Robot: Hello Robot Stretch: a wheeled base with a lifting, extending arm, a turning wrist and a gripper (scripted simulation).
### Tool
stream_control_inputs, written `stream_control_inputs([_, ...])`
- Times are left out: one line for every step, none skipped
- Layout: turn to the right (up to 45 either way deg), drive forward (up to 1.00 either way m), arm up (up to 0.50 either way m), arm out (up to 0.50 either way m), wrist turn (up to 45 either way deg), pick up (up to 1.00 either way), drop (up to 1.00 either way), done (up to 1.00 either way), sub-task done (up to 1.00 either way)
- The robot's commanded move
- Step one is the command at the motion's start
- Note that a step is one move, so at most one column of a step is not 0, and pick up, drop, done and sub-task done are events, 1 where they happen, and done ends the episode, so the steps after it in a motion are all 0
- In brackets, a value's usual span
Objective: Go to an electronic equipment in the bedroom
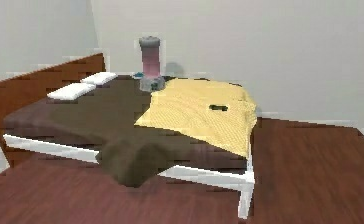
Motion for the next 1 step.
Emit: stream_control_inputs([12.0,0.0,0.0,0.0,0.0,0.0,0.0,0.0,0.0])
